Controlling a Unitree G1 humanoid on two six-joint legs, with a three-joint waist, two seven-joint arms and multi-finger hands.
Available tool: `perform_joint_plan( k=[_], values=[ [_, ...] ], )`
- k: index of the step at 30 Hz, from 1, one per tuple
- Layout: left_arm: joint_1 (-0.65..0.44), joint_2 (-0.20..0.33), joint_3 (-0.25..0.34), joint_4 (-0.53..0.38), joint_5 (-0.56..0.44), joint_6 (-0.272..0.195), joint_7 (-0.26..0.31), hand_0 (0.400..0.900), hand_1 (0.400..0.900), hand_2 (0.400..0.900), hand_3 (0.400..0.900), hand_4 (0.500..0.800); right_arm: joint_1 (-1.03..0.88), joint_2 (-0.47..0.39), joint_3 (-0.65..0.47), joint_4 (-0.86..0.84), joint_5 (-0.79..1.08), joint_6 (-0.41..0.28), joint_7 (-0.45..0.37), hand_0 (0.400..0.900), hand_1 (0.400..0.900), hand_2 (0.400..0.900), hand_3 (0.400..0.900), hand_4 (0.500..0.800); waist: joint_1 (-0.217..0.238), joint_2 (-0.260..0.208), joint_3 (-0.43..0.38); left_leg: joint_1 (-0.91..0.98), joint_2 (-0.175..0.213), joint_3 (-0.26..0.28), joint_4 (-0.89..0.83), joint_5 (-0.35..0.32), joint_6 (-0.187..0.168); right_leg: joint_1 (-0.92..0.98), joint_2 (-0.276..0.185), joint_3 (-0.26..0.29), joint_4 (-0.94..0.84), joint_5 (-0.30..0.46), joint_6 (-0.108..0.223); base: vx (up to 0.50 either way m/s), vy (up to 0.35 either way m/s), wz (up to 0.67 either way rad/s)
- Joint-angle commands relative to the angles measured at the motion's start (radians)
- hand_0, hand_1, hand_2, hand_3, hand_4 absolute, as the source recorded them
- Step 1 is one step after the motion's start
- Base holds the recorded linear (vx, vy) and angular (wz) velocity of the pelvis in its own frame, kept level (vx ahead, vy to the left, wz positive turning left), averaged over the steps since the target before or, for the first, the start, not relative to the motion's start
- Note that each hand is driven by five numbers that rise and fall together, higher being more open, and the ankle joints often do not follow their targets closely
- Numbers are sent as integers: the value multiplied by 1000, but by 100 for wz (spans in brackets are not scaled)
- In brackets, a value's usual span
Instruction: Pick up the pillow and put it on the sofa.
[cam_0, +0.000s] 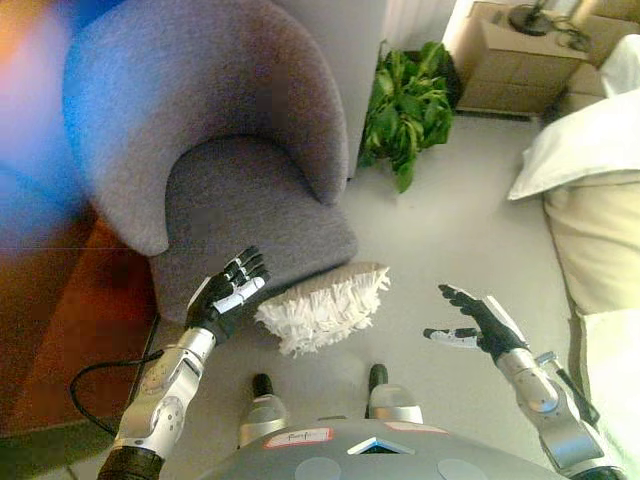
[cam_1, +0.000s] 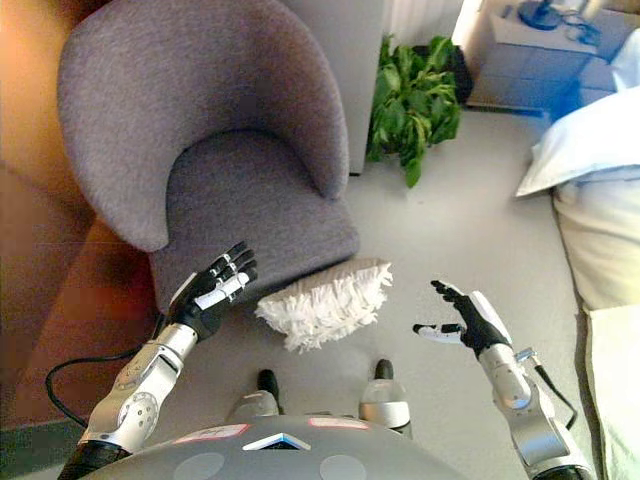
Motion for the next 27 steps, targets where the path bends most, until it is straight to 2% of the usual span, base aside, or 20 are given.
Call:
perform_joint_plan(
  k=[1, 3, 6, 8, 12, 18, 24, 27],
  values=[
    [-132, 114, 32, -67, -46, -74, -36, 900, 900, 900, 900, 800, -182, -108, 42, -23, -163, -15, -67, 900, 900, 900, 900, 800, 8, -38, 45, 0, 54, 50, 109, -51, -9, -143, -56, 18, 61, 98, 46, -53, -87, 31],
    [-177, 128, 10, -56, -45, -79, -33, 900, 900, 900, 900, 800, -279, -126, 93, 23, -235, -18, -97, 900, 900, 900, 900, 800, 21, -35, 81, -35, 59, 41, 124, -54, -5, -186, -74, 12, 111, 88, 48, -125, -79, 25],
    [-246, 157, -16, -57, -61, -97, -44, 900, 900, 900, 900, 800, -417, -164, 146, 58, -281, -3, -149, 900, 900, 900, 900, 800, 45, -27, 162, -147, 83, 4, 204, -58, -1, -284, -88, 21, 247, 34, 41, -217, -102, 25],
    [-275, 178, -34, -66, -72, -131, -27, 900, 900, 900, 900, 800, -478, -185, 168, 61, -303, -4, -189, 900, 900, 900, 900, 800, 51, -22, 209, -240, 98, -26, 286, -70, -10, -357, -98, 36, 307, 13, 36, -203, -118, 22],
    [-294, 189, -40, -92, -107, -192, 9, 900, 900, 900, 900, 800, -557, -213, 173, 55, -311, -26, -254, 900, 900, 900, 900, 800, 60, -10, 280, -424, 106, -79, 459, -110, -17, -496, -97, 65, 433, -39, 3, -131, -76, 20],
    [-347, 199, -51, -90, -115, -237, -15, 900, 900, 900, 900, 800, -683, -250, 188, 76, -310, -48, -339, 900, 900, 900, 900, 800, 82, -2, 346, -674, 109, -133, 697, -190, -10, -697, -118, 67, 660, -125, -32, -119, -56, 22],
    [-386, 204, -64, -97, -138, -212, -11, 900, 900, 900, 900, 800, -794, -268, 222, 97, -306, -42, -391, 900, 900, 900, 900, 800, 103, 4, 368, -834, 98, -167, 904, -260, 1, -845, -128, 52, 869, -189, -56, -60, -45, 17],
    [-385, 205, -65, -105, -138, -218, -18, 900, 900, 900, 900, 800, -815, -281, 237, 97, -291, -37, -411, 900, 900, 900, 900, 800, 115, 8, 378, -886, 95, -179, 995, -296, 13, -899, -141, 44, 963, -219, -62, -27, -44, 15]
  ],
)
